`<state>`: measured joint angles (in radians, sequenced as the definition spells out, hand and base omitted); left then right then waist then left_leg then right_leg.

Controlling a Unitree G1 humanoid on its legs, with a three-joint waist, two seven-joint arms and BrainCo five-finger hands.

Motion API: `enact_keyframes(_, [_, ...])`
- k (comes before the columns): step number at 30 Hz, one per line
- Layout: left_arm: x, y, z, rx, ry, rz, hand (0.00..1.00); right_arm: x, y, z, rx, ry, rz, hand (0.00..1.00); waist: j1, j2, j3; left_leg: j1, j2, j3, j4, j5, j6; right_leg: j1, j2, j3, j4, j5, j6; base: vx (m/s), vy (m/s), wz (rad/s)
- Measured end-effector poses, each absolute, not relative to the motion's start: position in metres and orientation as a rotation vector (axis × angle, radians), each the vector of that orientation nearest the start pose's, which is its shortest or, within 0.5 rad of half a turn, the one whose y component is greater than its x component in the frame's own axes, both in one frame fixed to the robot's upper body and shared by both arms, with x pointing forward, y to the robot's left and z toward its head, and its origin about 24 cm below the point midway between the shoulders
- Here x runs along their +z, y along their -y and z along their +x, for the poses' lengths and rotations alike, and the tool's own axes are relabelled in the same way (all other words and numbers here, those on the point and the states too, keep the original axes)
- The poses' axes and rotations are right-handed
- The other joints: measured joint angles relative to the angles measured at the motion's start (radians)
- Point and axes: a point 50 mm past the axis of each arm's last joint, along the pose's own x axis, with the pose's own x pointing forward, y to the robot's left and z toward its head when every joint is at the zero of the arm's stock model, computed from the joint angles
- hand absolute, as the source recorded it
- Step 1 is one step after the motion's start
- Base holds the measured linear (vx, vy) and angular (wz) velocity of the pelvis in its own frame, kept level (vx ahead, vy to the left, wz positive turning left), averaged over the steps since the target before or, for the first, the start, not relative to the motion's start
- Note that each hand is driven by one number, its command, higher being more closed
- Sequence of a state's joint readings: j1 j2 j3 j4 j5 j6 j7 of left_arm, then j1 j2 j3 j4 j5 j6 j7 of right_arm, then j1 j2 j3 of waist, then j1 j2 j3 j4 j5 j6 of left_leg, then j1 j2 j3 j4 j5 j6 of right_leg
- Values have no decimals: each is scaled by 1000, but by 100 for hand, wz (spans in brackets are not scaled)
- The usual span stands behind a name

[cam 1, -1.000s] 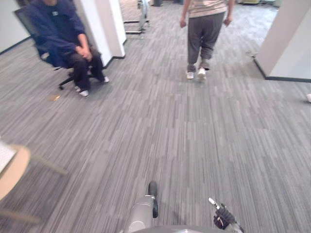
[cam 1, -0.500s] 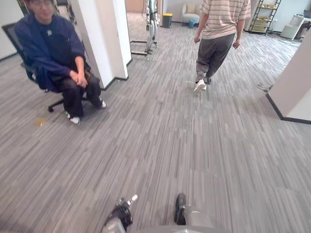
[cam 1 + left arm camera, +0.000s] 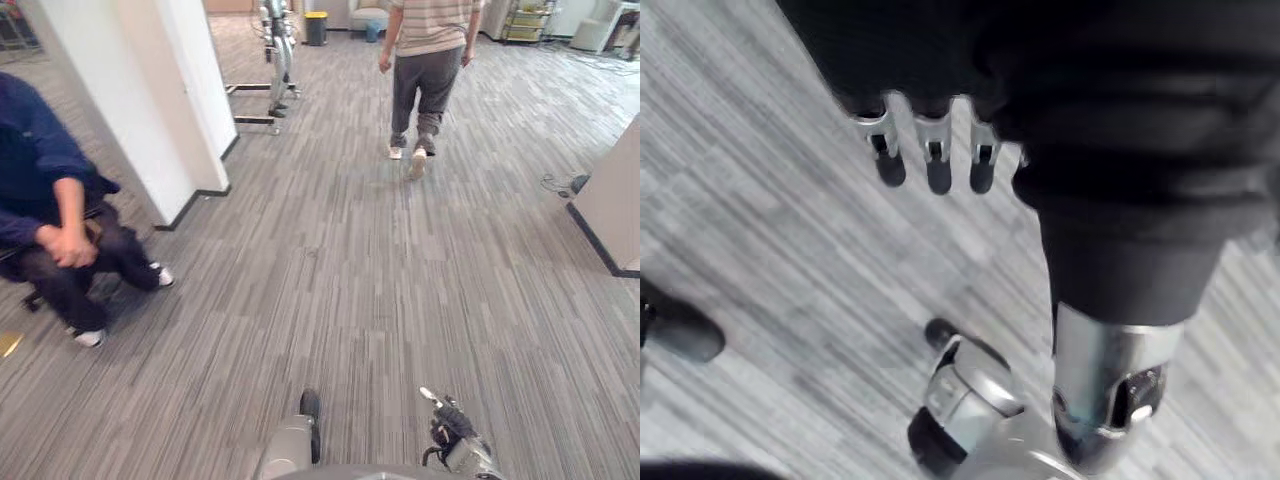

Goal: Organize washtable

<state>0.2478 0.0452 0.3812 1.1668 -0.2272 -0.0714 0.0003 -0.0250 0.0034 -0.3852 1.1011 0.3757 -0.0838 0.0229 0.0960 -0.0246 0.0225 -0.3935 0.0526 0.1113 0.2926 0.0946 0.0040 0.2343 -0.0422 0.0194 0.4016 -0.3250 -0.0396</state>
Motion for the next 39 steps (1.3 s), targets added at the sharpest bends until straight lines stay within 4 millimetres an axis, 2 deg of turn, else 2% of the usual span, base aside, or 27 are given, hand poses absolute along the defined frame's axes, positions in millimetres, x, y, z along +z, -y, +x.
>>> enact_keyframes(1, [-172,-216,-3,623,-1247,-326,0,-157,191,119,-539,-922,544,0,-4,-26,0,18,-27,9,2,-28,12,-54,-20,5,138,30,44,557,26,28])
enact_keyframes(2, [-170,-227,7,604,-1228,-278,0,-163,190,104,-578,-965,567,0,-20,-64,21,92,-80,14,5,-83,48,-157,-55,36,417,257,163,508,40,45])
enact_keyframes(3, [-169,-229,11,595,-1223,-265,0,-166,191,94,-605,-992,577,0,-33,-65,27,128,-93,4,9,-101,57,-177,-66,34,500,340,203,526,46,66])
enact_keyframes(4, [-169,-228,18,569,-1213,-252,0,-169,195,78,-641,-1025,578,0,-45,-53,34,211,-110,-19,9,-135,73,-220,-92,-8,631,345,192,301,18,47])
enact_keyframes(5, [-169,-227,23,561,-1201,-255,0,-169,197,71,-650,-1036,572,0,-46,-45,39,254,-114,-30,-2,-142,79,-246,-108,-32,681,326,169,233,12,34])
enact_keyframes(6, [-168,-224,37,545,-1164,-263,0,-169,202,64,-664,-1038,560,0,-48,-33,45,315,-112,-43,-30,-146,85,-291,-117,-50,722,289,127,85,17,19])
enact_keyframes(7, [-167,-219,51,517,-1128,-267,0,-169,206,59,-672,-1039,554,0,-51,-5,47,395,-96,-55,-84,-153,86,-347,-124,-91,704,227,93,1,33,15])
enact_keyframes(8, [-165,-213,66,482,-1093,-266,0,-168,210,58,-675,-1029,547,0,-57,11,50,442,-81,-62,-119,-166,77,-391,-138,-131,660,181,92,-112,64,11])
enact_keyframes(9, [-163,-206,83,449,-1054,-269,0,-167,214,61,-677,-1012,545,0,-58,22,57,504,-61,-66,-161,-186,64,-419,-168,-200,522,140,92,-115,49,3])
enact_keyframes(10, [-162,-202,91,432,-1036,-269,0,-166,213,63,-671,-1007,546,0,-58,17,59,530,-57,-66,-172,-193,63,-427,-183,-229,435,129,91,-56,-22,4])
enact_keyframes(11, [-160,-193,104,408,-1009,-285,0,-166,212,64,-664,-1001,540,0,-62,19,63,560,-34,-68,-170,-234,43,-431,-186,-268,255,134,94,-81,-26,11])
enact_keyframes(12, [-160,-187,109,394,-999,-297,0,-166,211,64,-658,-1003,539,0,-66,14,61,573,-21,-71,-155,-264,29,-429,-176,-269,110,158,111,-199,-31,22])
enact_keyframes(13, [-158,-182,114,379,-977,-304,0,-166,207,65,-634,-1013,526,0,-64,-2,56,576,-14,-72,-134,-307,7,-429,-172,-258,-40,248,113,-231,-23,22])
enact_keyframes(14, [-157,-182,115,381,-965,-305,0,-167,206,63,-626,-1025,521,0,-63,-14,50,578,-14,-78,-122,-328,-6,-429,-174,-246,-78,304,113,-101,-167,24])
enact_keyframes(15, [-156,-184,116,382,-956,-299,0,-169,199,59,-610,-1048,518,0,-63,-38,36,585,-21,-91,-108,-357,-28,-422,-176,-227,-104,375,107,67,-325,13])
enact_keyframes(16, [-158,-181,112,389,-977,-308,0,-168,203,63,-581,-1051,481,0,-60,-9,22,601,17,-99,-96,-378,-51,-408,-146,-247,-95,351,100,146,-407,16])
enact_keyframes(17, [-161,-172,107,377,-1000,-320,0,-166,209,64,-560,-1051,443,0,-64,15,8,604,56,-90,-99,-374,-58,-387,-110,-269,-118,326,85,125,-299,7])
enact_keyframes(18, [-169,-193,75,379,-1117,-239,0,-171,207,54,-611,-1107,491,0,-87,18,-14,620,54,-130,-200,-363,-76,-251,-64,-295,-426,457,112,64,-126,7])
enact_keyframes(28, [-169,-192,74,378,-1122,-241,0,-171,208,52,-658,-1093,540,0,-87,23,-10,608,55,-128,-202,-363,-76,-264,-65,-295,-424,454,114,0,0,0])
enact_keyframes(31, [-169,-191,76,364,-1120,-234,0,-171,211,53,-730,-1057,616,0,-90,34,7,588,58,-128,-203,-365,-77,-327,-73,-291,-331,404,115,3,-13,0])
enact_keyframes(32, [-168,-191,81,357,-1113,-231,0,-171,213,52,-772,-1040,656,0,-93,37,14,576,65,-130,-198,-380,-79,-379,-80,-288,-244,356,110,31,-88,0])
enact_keyframes(34, [-169,-194,82,361,-1126,-221,0,-171,214,48,-838,-1018,718,0,-101,40,32,567,78,-137,-168,-423,-86,-453,-90,-279,-60,253,68,87,-166,11])
enact_keyframes(35, [-169,-198,79,369,-1145,-213,0,-173,213,41,-874,-1037,738,0,-119,38,33,557,90,-149,-126,-455,-91,-486,-96,-278,53,172,64,206,-297,28])
enact_keyframes(36, [-170,-200,74,384,-1159,-221,0,-174,214,30,-930,-1047,768,0,-126,50,28,563,118,-149,-91,-479,-110,-497,-82,-282,123,92,68,274,-308,26])
enact_keyframes(37, [-171,-201,67,403,-1172,-230,0,-174,216,25,-959,-1041,784,0,-123,59,26,563,129,-146,-48,-487,-118,-491,-70,-280,135,62,70,314,-353,11])
enact_keyframes(38, [-170,-209,65,484,-1151,-290,0,-174,218,20,-1012,-1024,817,0,-122,49,41,475,134,-142,182,-480,-94,-476,-63,-282,163,20,71,297,-350,-6])
enact_keyframes(39, [-169,-210,67,540,-1113,-345,0,-173,223,17,-1058,-1001,837,0,-118,49,57,384,138,-148,398,-417,-44,-446,-51,-279,157,8,56,374,-423,-32])
